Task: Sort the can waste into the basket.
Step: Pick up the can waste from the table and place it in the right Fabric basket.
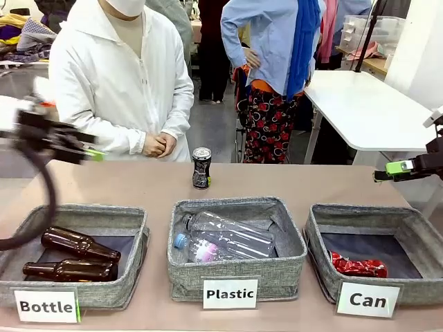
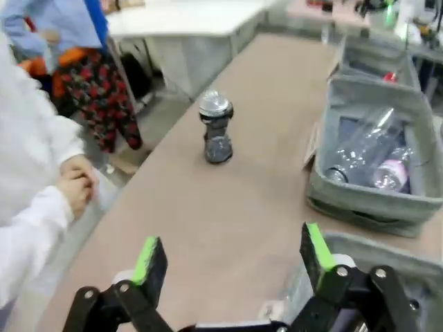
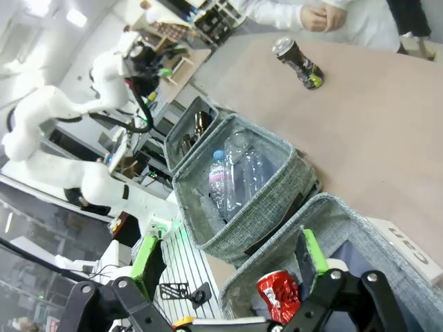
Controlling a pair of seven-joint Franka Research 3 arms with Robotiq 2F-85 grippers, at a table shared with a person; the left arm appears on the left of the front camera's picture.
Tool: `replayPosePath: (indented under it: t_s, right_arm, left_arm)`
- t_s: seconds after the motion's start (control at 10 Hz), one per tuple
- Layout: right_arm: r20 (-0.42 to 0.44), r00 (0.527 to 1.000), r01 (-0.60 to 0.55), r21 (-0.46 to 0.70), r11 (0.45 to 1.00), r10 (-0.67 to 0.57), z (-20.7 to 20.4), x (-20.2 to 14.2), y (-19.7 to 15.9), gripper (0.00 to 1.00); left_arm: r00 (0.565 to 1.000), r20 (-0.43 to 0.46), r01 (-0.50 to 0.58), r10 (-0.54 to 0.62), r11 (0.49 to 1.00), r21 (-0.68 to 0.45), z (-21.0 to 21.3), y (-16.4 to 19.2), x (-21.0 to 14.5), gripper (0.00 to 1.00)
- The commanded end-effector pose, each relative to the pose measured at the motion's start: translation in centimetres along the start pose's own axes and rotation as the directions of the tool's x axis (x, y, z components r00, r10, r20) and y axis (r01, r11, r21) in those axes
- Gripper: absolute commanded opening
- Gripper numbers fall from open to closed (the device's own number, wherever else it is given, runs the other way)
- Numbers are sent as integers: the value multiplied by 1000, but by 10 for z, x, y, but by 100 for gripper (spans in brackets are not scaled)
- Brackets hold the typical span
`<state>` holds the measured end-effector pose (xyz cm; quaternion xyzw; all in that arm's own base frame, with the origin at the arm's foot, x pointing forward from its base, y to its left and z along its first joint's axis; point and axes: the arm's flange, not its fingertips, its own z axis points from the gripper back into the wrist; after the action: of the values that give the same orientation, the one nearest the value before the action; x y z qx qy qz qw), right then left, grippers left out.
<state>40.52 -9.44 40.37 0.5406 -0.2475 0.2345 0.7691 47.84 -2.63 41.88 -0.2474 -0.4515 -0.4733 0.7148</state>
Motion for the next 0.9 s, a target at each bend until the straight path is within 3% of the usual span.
replayPosePath:
  t_s: [0.0, 0.2, 0.4, 0.8]
  right_arm:
    - [12, 1000, -13, 7, 1000, 13, 1, 2, 1, 100]
    - [12, 1000, -13, 7, 1000, 13, 1, 2, 1, 100]
    - [12, 1000, -13, 7, 1000, 13, 1, 2, 1, 100]
    - [12, 1000, -13, 7, 1000, 13, 1, 2, 1, 100]
  left_arm:
    - [995, -80, 57, -63, 995, -76, -84, 32, 7, 100]
    - [986, -105, 115, -131, 983, -146, -168, 26, 6, 100]
    - [965, -187, 153, -184, 974, -167, -238, 31, -2, 100]
    - [978, -172, 88, -119, 980, -179, -258, 53, -3, 100]
